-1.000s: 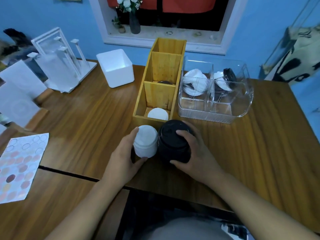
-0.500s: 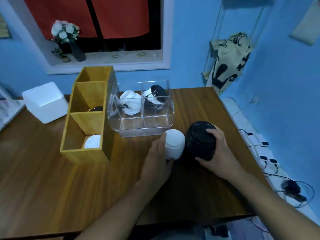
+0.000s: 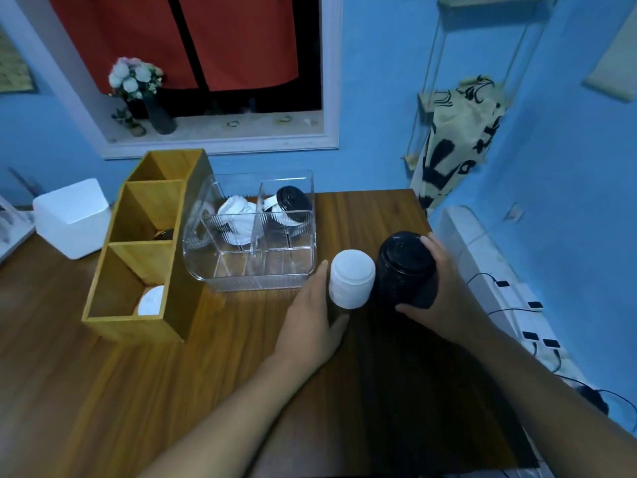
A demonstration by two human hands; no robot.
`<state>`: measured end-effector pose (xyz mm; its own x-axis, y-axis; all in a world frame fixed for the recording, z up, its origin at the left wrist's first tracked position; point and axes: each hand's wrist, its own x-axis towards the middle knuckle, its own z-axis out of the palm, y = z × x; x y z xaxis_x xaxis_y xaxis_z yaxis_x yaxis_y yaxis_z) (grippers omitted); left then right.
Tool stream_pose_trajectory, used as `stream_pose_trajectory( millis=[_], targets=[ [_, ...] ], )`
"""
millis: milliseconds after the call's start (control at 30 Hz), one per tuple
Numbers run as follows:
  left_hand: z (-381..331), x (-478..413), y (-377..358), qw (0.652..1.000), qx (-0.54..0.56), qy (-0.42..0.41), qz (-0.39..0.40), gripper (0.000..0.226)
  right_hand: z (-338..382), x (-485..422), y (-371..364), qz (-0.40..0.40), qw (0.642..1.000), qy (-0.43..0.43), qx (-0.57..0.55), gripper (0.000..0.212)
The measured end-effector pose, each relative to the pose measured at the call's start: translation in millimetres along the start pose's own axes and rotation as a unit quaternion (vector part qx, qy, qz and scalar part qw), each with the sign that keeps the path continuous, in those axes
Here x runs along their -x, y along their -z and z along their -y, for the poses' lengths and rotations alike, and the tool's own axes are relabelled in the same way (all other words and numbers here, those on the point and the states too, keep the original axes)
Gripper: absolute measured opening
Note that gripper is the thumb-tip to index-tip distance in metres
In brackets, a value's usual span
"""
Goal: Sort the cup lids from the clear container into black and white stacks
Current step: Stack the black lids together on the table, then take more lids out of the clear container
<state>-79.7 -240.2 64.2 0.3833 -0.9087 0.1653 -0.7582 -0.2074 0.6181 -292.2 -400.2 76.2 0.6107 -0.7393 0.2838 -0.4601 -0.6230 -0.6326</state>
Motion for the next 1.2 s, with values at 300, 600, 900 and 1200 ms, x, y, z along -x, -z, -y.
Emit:
stream_pose_trajectory(
  millis=[300, 600, 900, 1200],
  targets=[
    [45, -39, 149, 0.991, -0.112, -0.037, -0.064, 0.047, 125, -62, -12, -0.028, 0.983, 0.139, 0.120, 0.044],
    [105, -191, 192, 0.967, -0.237, 0.026, 0.087, 0.051, 168, -217, -103, 0.151, 0.974, 0.044, 0.162, 0.037],
    [122, -248, 175, 0.916, -0.317, 0.042, 0.240, 0.046, 166, -279, -139, 0.272, 0.921, -0.019, 0.278, 0.053],
    [100, -261, 173, 0.843, -0.420, 0.001, 0.336, 0.071, 180, -298, -159, 0.338, 0.861, -0.066, 0.374, 0.050]
  ],
)
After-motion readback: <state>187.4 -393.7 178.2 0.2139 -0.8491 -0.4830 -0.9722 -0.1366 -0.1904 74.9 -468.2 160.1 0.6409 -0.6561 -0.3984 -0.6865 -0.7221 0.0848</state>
